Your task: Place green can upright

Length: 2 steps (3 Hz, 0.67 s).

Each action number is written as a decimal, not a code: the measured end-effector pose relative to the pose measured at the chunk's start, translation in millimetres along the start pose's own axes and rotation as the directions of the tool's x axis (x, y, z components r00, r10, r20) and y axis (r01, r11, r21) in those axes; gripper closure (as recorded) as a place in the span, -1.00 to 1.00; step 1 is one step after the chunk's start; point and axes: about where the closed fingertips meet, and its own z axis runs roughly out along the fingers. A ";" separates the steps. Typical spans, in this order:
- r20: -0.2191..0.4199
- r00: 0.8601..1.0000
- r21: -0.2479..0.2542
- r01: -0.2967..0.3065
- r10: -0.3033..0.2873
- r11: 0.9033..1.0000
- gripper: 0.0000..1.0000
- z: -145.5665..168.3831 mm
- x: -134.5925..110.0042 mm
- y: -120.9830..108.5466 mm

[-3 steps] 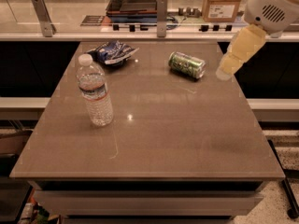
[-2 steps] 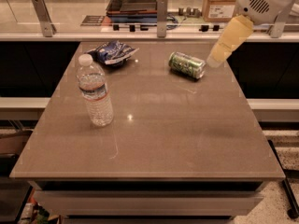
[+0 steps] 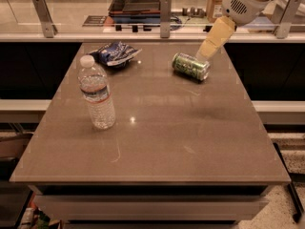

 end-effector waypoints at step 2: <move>-0.101 0.994 -0.029 -0.044 0.041 0.999 -1.00 61.2 -12.0 -18.5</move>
Offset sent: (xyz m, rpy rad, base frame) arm 0.0618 0.0098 -0.0710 -0.0886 0.1680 -0.0616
